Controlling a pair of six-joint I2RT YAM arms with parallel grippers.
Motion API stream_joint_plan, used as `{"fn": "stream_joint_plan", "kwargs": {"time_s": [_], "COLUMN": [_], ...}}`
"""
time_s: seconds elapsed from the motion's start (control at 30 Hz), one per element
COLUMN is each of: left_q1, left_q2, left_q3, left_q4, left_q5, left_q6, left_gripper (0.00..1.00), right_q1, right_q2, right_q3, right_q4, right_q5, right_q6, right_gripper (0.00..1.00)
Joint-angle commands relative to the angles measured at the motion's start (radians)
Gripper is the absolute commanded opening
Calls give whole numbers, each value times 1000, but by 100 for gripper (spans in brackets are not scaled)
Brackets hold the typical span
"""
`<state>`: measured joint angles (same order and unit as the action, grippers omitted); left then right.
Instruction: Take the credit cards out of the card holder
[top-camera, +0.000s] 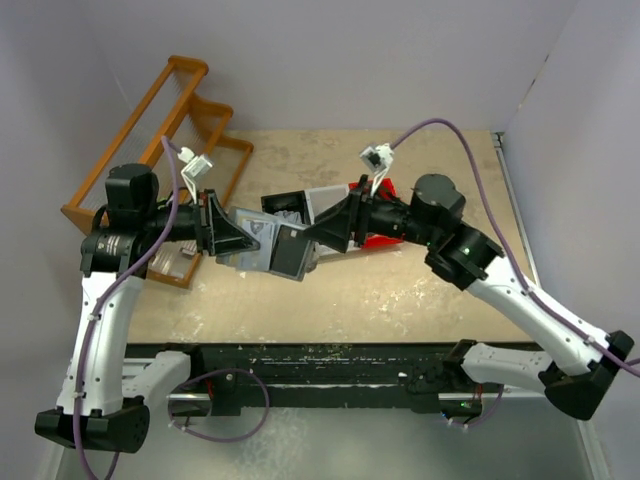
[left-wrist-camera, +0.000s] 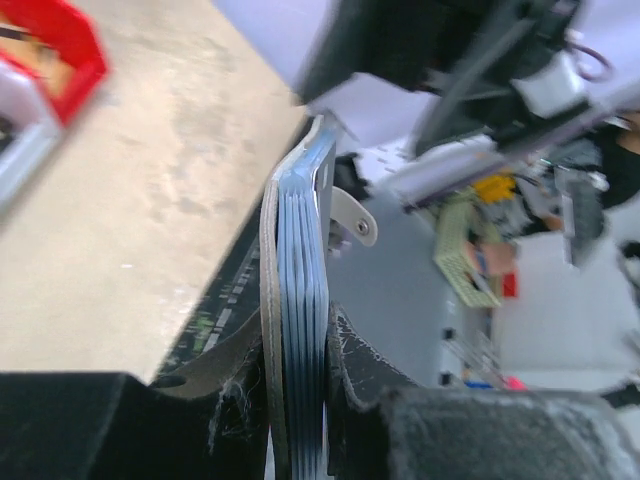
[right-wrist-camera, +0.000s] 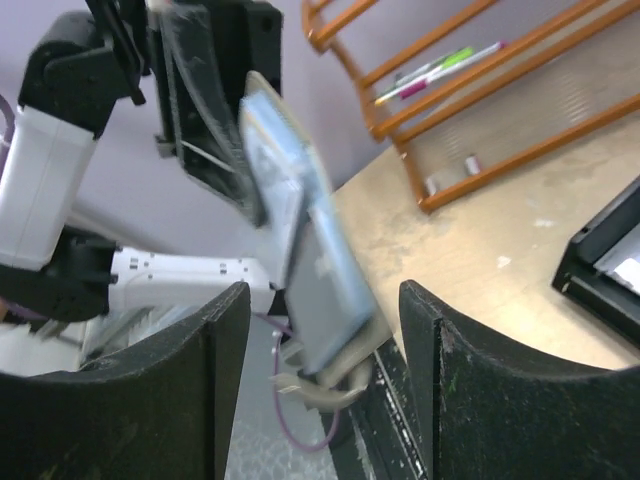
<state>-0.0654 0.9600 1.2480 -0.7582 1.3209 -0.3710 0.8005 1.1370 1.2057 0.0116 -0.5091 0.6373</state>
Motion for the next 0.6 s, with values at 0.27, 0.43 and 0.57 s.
{"fn": "stream_joint_plan", "kwargs": {"time_s": [0.27, 0.43, 0.57], "left_q1": [36, 48, 50], "left_q2": [68, 80, 79], "left_q3": [65, 72, 78], "left_q4": [-102, -96, -92], "left_q5": [-346, -232, -168], "left_q6": [121, 91, 67], "left_gripper": [3, 4, 4], "right_q1": [14, 32, 32], "right_q2": [-1, 91, 150], "right_q3": [-21, -90, -129], "right_q4": [238, 423, 533], "right_q5": [-27, -111, -158], "right_q6": [147, 241, 294], "right_gripper": [58, 57, 56]}}
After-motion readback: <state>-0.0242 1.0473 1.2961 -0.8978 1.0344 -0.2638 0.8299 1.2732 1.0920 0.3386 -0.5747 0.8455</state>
